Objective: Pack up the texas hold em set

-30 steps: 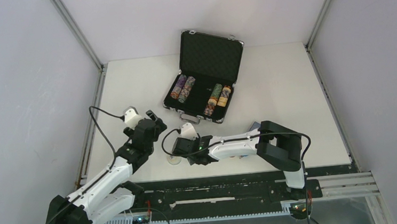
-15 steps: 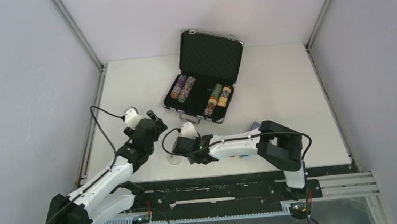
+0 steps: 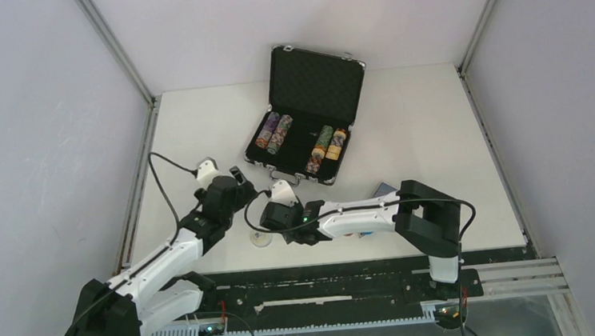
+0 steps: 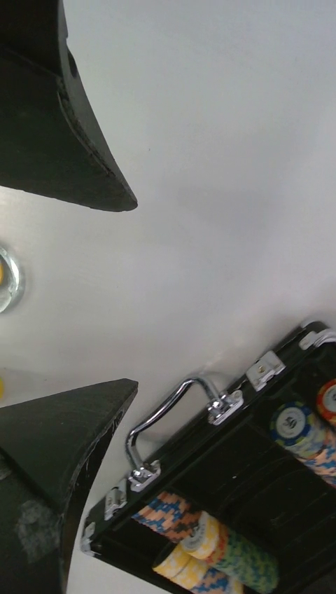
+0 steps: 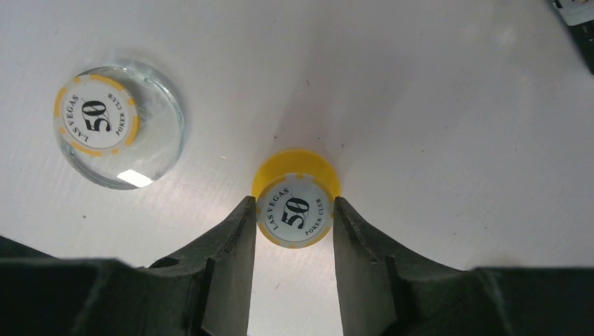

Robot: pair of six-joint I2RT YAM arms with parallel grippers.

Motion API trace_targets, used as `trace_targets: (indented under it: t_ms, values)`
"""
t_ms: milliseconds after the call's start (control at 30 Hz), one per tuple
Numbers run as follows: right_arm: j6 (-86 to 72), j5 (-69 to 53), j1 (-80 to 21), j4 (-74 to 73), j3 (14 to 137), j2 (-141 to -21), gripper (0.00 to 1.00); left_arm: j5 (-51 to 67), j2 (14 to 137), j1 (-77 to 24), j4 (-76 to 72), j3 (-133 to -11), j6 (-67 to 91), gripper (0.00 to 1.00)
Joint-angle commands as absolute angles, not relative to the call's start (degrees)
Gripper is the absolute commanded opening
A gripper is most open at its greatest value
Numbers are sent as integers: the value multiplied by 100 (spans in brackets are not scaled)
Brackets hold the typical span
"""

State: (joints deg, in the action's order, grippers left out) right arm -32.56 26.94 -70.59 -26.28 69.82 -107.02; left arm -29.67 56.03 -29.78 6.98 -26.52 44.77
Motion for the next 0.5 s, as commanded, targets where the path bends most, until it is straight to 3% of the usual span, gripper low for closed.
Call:
trace_targets:
  t_ms: [0,467]
  values:
    - [-2840,2862,-7018,-2159,6703,-10127,44,-2154,5973,-2996,698,-3311,4170,94]
    - [-2308,2902,-7004,-1596,6178,-9560,44,-134,6138,-2992,637,-3491,3982,91]
